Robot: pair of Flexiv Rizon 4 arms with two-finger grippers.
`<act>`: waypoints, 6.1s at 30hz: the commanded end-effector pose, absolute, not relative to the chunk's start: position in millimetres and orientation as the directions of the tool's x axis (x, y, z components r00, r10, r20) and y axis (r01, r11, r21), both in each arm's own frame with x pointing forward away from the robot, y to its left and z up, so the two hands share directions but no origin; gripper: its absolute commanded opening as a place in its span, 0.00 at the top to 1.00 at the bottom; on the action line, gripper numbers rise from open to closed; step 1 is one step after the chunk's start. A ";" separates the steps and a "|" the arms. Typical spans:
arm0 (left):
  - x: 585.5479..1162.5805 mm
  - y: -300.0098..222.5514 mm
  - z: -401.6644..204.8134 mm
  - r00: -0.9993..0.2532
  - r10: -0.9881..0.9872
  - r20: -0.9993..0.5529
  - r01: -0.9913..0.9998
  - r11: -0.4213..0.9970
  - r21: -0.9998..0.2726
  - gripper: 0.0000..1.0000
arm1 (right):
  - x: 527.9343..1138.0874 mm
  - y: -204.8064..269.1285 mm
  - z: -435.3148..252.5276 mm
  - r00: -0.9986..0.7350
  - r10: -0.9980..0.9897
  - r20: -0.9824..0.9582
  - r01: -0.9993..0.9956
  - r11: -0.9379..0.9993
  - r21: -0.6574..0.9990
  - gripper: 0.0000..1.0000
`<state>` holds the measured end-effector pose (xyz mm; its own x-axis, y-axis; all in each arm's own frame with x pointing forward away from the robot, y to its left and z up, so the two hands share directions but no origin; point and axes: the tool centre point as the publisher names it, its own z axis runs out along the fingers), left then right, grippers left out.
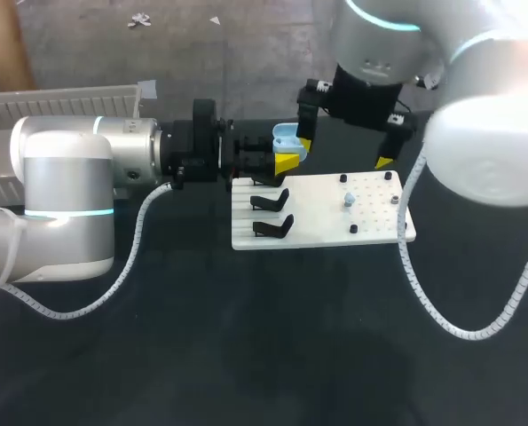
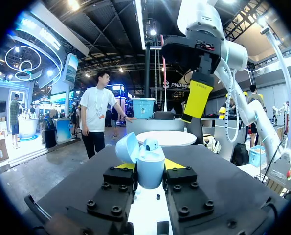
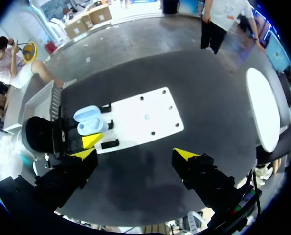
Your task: Pick up each earbud case from the left stands, insert the matching earbuds, close the lid, and place the case in the box.
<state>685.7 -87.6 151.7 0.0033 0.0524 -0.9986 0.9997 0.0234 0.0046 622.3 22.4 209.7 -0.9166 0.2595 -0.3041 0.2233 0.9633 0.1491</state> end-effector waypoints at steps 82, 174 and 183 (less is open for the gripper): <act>685.1 -87.8 151.1 0.006 0.050 -0.999 1.000 0.027 0.007 1.00 | 704.3 -9.3 36.5 -0.859 0.454 -0.239 0.402 0.885 0.235 0.33; 685.1 -87.8 151.1 0.006 0.050 -0.999 1.000 0.027 0.007 1.00 | 709.6 -8.1 33.5 -0.850 0.481 -0.216 0.434 0.871 0.231 1.00; 685.1 -87.8 151.1 0.006 0.050 -0.999 1.000 0.027 0.007 1.00 | 700.3 -12.4 49.9 -0.848 0.487 -0.209 0.435 0.864 0.253 1.00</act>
<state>685.7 -87.6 151.7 0.0034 0.0525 -0.9986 0.9997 0.0234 0.0046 707.5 -7.9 43.5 -0.8472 0.4868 -0.2129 0.4355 0.8658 0.2464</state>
